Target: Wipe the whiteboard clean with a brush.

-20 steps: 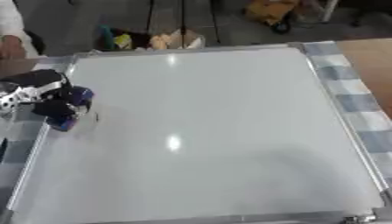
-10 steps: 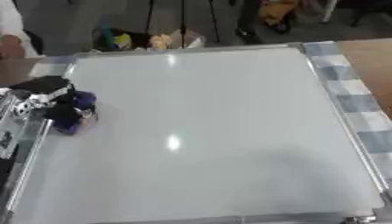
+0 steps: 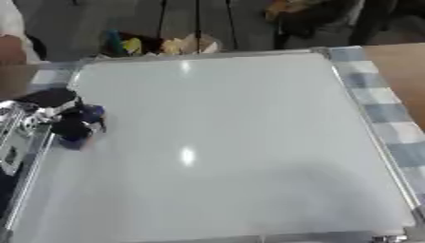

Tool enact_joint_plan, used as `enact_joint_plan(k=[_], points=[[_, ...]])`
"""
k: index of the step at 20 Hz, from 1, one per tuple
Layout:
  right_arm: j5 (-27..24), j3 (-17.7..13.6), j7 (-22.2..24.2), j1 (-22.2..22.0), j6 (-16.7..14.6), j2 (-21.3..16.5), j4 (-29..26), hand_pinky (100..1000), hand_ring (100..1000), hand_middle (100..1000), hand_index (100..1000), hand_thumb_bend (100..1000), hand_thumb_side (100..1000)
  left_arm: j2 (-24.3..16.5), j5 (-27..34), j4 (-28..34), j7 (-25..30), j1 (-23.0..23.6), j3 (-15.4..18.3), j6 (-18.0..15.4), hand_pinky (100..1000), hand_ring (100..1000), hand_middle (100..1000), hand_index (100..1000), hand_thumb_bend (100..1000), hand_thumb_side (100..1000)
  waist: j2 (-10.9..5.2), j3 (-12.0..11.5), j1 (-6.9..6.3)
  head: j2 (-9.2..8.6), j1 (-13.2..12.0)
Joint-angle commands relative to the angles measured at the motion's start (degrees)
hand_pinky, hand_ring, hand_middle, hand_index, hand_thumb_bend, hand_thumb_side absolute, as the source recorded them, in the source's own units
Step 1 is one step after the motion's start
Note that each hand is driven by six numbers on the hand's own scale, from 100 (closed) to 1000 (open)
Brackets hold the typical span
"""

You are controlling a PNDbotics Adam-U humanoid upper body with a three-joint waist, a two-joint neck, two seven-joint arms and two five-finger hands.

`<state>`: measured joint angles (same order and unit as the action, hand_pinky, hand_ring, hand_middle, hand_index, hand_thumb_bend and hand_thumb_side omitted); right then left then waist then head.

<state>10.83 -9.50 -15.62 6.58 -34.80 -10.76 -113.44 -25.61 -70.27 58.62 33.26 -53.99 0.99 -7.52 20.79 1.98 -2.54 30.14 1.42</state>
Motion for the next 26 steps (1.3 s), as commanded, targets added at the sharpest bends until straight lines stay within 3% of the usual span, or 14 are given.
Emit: enact_joint_plan(k=[1, 5, 8, 26], points=[[-0.2, -0.1, 0.0, 0.3, 0.0, -0.3, -1.2, 641, 750, 587, 802, 100, 780, -0.6, -0.9, -0.1, 0.2, -1.0, 0.2, -0.6, 353, 499, 373, 400, 100, 777, -1.05, 0.0, 0.14, -0.45, -0.1], [-0.3, -0.2, 0.0, 0.3, 0.2, -0.3, -1.2, 641, 749, 586, 802, 100, 777, -0.5, -1.1, -0.2, 0.7, -1.2, 0.0, -1.1, 363, 507, 384, 488, 100, 818, -1.13, 0.0, 0.11, -0.34, -0.2], [-0.3, -0.2, -0.2, 0.3, 0.4, -0.3, -1.2, 640, 749, 586, 801, 100, 773, -0.5, -1.5, -0.2, 1.1, -1.2, -0.1, -1.5, 369, 511, 390, 495, 100, 839, -1.21, -0.2, 0.09, -0.19, -0.2], [-0.7, -0.2, -0.8, 0.2, 0.7, -0.5, -1.2, 640, 750, 585, 802, 100, 767, 1.3, -4.0, -0.4, 2.5, -2.2, -1.3, -3.8, 369, 505, 371, 399, 100, 830, -1.44, -0.3, 0.13, 0.34, -0.5]])
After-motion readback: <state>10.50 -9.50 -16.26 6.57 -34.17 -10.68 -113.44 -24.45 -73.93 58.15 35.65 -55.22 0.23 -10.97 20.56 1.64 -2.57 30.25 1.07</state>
